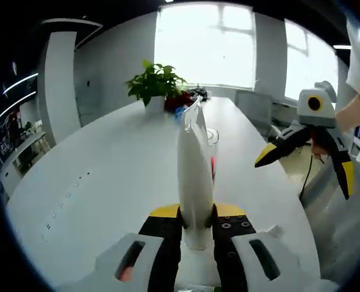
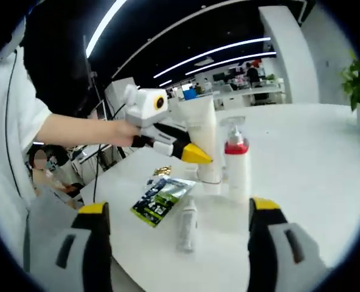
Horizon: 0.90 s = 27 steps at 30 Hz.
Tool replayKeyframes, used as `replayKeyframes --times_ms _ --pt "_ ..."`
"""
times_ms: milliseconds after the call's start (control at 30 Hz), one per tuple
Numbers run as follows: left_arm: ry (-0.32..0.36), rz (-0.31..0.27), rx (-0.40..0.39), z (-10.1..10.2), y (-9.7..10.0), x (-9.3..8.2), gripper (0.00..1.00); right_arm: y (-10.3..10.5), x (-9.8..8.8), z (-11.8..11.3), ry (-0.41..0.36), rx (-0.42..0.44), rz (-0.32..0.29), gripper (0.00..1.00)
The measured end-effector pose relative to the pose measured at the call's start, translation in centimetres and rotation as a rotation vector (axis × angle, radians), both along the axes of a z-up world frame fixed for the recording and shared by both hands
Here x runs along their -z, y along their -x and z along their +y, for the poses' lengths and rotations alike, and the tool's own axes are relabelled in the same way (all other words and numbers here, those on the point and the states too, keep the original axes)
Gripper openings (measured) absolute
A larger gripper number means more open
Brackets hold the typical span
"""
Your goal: Arrange the skincare products in the storage area until every visible bottle or jar stands upright without overlapping.
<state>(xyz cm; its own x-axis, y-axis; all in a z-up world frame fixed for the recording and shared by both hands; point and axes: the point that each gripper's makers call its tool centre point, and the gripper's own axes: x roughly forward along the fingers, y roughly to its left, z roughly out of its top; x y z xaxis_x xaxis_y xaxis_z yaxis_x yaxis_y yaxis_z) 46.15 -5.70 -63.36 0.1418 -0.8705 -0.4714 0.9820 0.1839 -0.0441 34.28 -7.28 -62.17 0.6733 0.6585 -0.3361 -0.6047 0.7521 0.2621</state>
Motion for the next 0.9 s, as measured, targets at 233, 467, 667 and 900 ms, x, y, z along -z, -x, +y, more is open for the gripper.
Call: replayKeyframes --times_ms 233,467,667,900 --pt "-0.018 0.004 0.008 0.1 -0.1 1.1 0.15 0.1 0.4 -0.4 0.006 0.011 0.015 0.94" --pt "-0.015 -0.011 0.012 0.1 -0.1 1.4 0.16 0.2 0.6 -0.3 0.005 0.013 0.021 0.93" --pt "-0.014 -0.019 0.005 0.2 -0.4 1.4 0.17 0.3 0.6 -0.6 0.002 0.022 0.025 0.94" --pt "-0.022 -0.016 0.008 0.1 -0.4 1.4 0.17 0.3 0.7 -0.7 0.006 0.022 0.028 0.94"
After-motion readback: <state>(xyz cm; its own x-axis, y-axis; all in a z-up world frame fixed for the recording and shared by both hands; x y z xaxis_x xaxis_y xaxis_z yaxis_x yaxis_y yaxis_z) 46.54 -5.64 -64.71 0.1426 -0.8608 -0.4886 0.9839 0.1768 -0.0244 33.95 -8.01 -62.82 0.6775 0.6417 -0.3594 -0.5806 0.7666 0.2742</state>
